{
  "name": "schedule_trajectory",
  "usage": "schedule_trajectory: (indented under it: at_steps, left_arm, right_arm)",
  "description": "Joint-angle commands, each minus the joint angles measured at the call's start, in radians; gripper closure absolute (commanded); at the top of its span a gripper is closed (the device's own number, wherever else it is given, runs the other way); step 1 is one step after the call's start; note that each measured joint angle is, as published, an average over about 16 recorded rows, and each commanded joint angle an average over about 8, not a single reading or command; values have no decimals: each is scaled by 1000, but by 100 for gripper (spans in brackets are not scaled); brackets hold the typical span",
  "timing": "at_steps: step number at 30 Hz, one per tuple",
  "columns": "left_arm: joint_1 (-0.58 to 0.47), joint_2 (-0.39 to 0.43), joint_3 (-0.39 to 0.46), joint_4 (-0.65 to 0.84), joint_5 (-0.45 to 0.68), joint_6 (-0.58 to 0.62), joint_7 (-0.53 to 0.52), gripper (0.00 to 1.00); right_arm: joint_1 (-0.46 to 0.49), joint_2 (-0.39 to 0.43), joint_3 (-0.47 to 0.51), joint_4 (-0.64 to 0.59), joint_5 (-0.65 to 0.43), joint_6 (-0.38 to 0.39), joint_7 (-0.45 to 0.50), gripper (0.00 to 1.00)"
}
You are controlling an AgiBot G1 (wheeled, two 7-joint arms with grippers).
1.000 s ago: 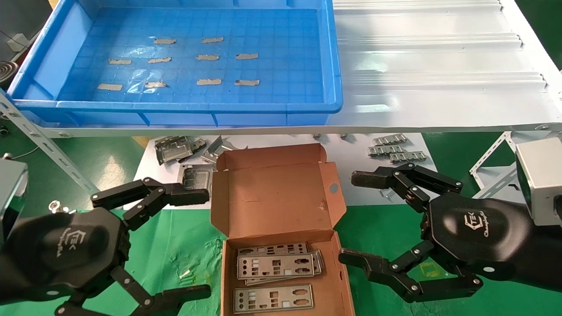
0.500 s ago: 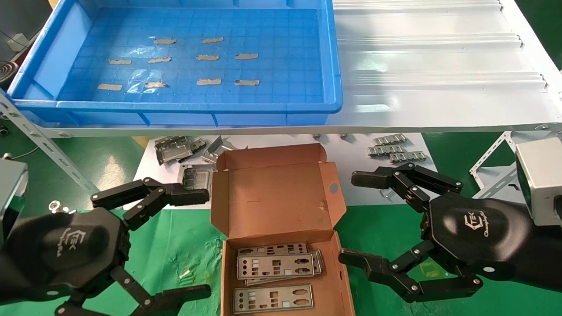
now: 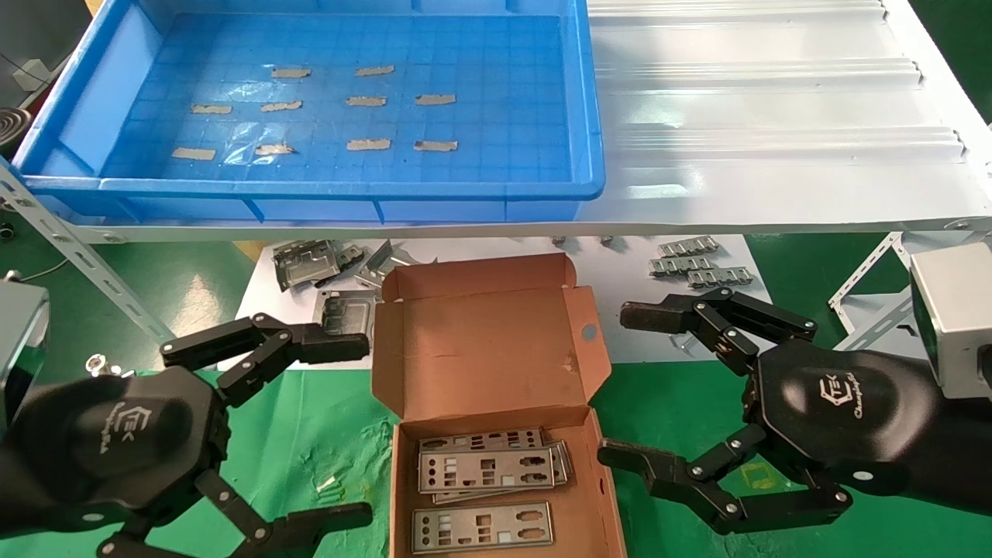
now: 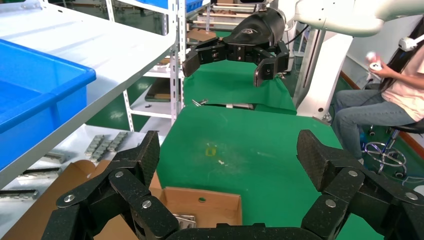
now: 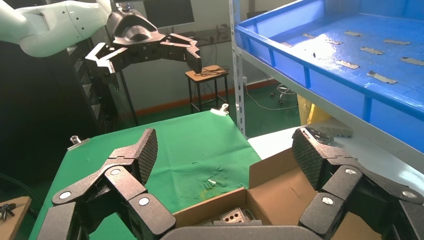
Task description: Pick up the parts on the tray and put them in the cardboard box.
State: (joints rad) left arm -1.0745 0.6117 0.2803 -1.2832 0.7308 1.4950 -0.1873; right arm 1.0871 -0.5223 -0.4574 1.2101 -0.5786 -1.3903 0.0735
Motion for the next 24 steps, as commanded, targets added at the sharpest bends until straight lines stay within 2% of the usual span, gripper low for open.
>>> schedule_trajectory:
  at_steps: [1, 24]
  left_arm:
    - [0, 0, 0, 0, 0, 0, 0, 0]
    - [0, 0, 0, 0, 0, 0, 0, 0]
  right_arm:
    - [0, 0, 0, 0, 0, 0, 0, 0]
    - [0, 0, 0, 0, 0, 0, 0, 0]
